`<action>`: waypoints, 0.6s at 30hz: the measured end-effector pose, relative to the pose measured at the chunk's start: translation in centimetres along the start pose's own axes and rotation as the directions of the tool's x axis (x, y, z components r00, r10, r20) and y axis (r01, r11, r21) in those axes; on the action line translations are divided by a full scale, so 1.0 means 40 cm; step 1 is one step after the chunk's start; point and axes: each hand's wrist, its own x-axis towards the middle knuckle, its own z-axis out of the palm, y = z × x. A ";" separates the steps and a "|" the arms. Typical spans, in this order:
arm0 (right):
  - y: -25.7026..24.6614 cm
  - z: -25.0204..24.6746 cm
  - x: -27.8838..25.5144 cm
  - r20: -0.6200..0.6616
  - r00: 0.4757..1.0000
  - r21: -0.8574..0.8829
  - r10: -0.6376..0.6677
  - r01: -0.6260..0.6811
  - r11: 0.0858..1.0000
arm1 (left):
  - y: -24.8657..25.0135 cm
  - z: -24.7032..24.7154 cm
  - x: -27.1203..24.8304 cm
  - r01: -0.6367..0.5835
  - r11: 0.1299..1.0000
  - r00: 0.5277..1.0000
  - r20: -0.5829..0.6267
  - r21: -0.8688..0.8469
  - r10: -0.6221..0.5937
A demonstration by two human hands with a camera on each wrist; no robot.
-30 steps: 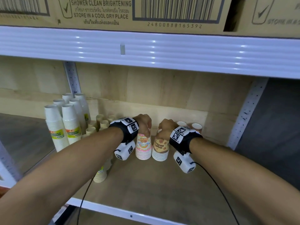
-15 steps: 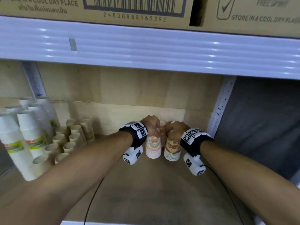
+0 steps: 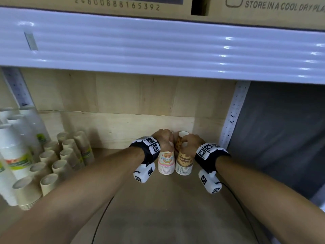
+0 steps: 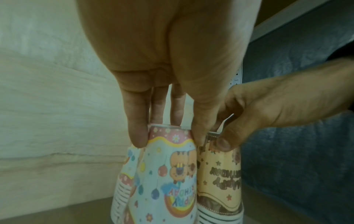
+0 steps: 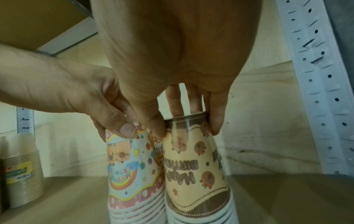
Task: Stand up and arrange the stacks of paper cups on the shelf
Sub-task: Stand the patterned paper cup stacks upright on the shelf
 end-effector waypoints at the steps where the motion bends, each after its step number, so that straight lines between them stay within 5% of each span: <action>1: -0.002 0.010 0.003 -0.036 0.999 0.022 -0.007 0.008 1.000 | 0.000 0.000 0.000 -0.001 1.000 1.000 0.003 0.000 0.001; 8: -0.009 -0.038 -0.012 0.099 0.994 0.014 -0.037 0.036 0.999 | 0.003 0.011 -0.001 -0.019 1.000 1.000 -0.003 -0.011 0.019; 18: -0.142 -0.073 -0.011 0.021 0.999 -0.079 -0.050 0.052 0.996 | -0.051 -0.107 -0.092 0.038 0.998 0.999 -0.009 0.048 -0.037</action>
